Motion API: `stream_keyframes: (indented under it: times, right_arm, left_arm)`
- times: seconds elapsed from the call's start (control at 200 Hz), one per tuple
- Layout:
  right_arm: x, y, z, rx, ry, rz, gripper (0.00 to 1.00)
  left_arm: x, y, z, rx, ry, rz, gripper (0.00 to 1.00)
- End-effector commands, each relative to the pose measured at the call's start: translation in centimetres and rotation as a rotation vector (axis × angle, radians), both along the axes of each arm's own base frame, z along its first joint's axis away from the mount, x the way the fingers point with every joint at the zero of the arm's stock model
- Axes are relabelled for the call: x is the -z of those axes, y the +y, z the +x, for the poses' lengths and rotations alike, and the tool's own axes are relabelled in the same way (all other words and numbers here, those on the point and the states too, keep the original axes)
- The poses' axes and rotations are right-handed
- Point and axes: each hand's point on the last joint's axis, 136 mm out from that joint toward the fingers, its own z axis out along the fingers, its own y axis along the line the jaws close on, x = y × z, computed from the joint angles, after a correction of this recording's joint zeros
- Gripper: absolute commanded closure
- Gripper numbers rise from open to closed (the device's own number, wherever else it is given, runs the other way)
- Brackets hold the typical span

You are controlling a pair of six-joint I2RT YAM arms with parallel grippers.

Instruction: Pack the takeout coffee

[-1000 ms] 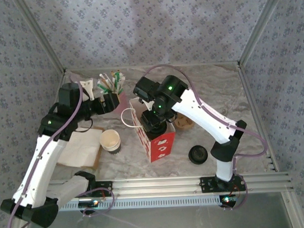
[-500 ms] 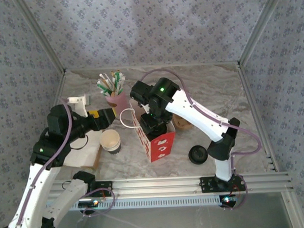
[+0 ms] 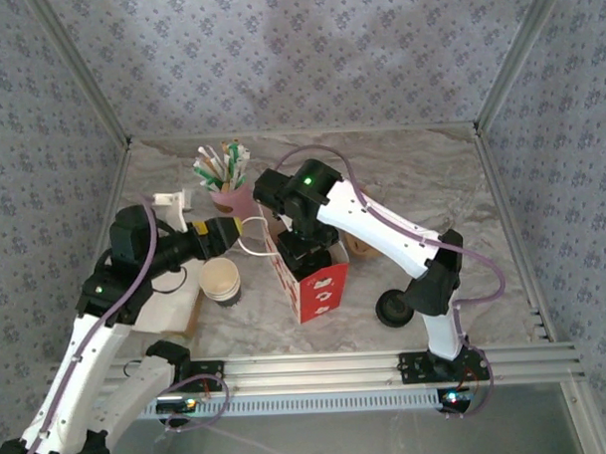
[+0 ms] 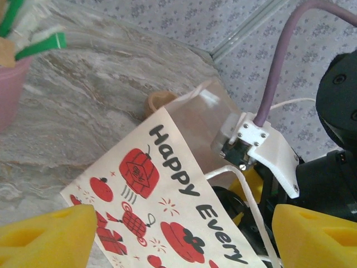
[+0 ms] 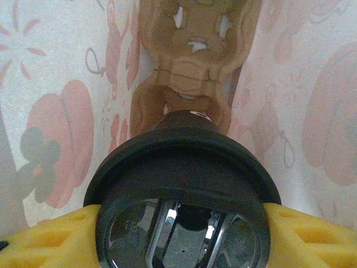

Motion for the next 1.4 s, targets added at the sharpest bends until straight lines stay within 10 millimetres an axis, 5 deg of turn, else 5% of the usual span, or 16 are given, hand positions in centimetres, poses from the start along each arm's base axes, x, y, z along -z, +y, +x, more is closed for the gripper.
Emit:
stream_keyframes:
  times: [0.0,0.645,1.394]
  right_arm:
    - [0.6,-4.3,-2.4,0.018,0.111,-0.199,0.41]
    - [3.0,-3.5,-2.2,0.03,0.15,-0.206,0.4]
    - [3.5,-2.5,-1.7,0.035,0.126,-0.142,0.4]
  left_arm:
    - [-1.1,-1.2,-0.4,0.05,-0.031,-0.044,0.23]
    - [0.8,-2.6,-1.3,0.088,0.004,-0.024,0.64]
    - [1.5,-1.9,-1.2,0.049,0.014,0.007,0.6]
